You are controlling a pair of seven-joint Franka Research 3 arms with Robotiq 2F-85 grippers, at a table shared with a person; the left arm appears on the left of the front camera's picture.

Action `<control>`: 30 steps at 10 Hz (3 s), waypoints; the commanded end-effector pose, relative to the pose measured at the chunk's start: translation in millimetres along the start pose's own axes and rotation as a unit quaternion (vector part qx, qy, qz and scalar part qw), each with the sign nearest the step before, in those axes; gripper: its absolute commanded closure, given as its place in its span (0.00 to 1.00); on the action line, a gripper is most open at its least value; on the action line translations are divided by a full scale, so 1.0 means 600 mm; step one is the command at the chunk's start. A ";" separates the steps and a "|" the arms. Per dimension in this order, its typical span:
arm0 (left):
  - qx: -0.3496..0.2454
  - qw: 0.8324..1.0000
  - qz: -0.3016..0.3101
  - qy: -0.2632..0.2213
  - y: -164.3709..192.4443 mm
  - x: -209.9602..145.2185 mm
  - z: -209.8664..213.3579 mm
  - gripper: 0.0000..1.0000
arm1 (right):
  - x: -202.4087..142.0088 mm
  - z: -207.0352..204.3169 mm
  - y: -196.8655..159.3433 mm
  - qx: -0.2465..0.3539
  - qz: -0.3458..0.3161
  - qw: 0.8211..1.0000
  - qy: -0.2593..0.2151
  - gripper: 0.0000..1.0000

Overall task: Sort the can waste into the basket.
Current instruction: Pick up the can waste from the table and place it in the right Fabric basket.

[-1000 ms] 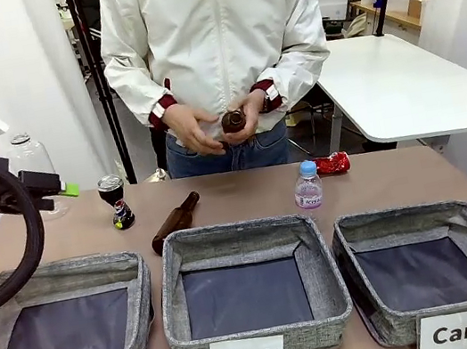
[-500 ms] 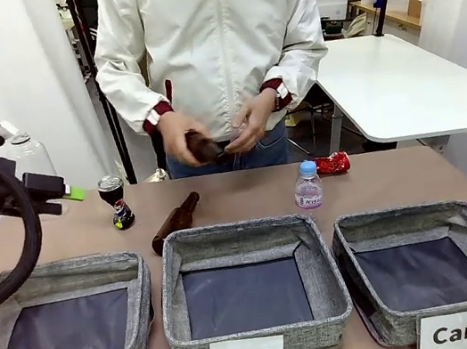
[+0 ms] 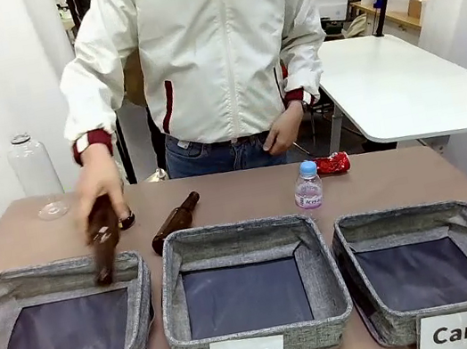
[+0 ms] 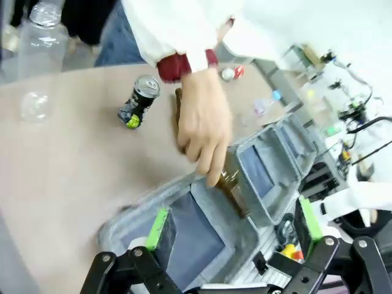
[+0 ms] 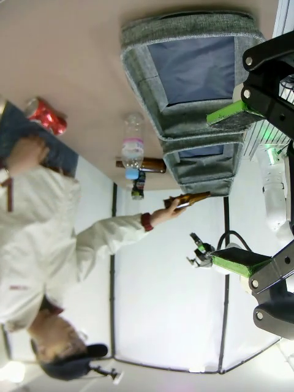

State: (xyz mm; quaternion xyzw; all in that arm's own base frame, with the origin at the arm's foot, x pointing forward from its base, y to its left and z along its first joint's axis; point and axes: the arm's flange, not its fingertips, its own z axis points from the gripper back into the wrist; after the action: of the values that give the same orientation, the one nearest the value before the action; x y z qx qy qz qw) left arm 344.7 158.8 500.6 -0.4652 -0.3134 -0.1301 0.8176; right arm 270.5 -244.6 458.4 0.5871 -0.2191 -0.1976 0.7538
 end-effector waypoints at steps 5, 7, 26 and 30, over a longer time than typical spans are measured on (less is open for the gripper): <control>-0.038 0.991 0.065 -0.114 0.106 -0.044 0.176 0.00 | 0.003 0.000 0.009 0.011 -0.009 1.000 -0.004 0.00; -0.038 0.991 0.061 -0.116 0.097 -0.048 0.166 0.00 | 0.003 0.000 0.009 0.011 -0.009 1.000 -0.004 0.00; 0.209 0.970 -0.110 0.052 0.025 -0.061 -0.394 0.00 | 0.003 0.000 0.009 0.011 -0.009 1.000 -0.004 0.00; 0.208 0.969 -0.119 0.053 0.035 -0.061 -0.404 0.00 | 0.003 0.000 0.009 0.011 -0.009 1.000 -0.004 0.00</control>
State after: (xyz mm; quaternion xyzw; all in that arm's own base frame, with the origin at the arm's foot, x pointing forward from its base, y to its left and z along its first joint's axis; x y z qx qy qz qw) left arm 421.2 -36.9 373.2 -0.2371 -0.3427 -0.1808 0.8909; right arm 270.5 -244.3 458.0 0.5879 -0.2175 -0.1974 0.7537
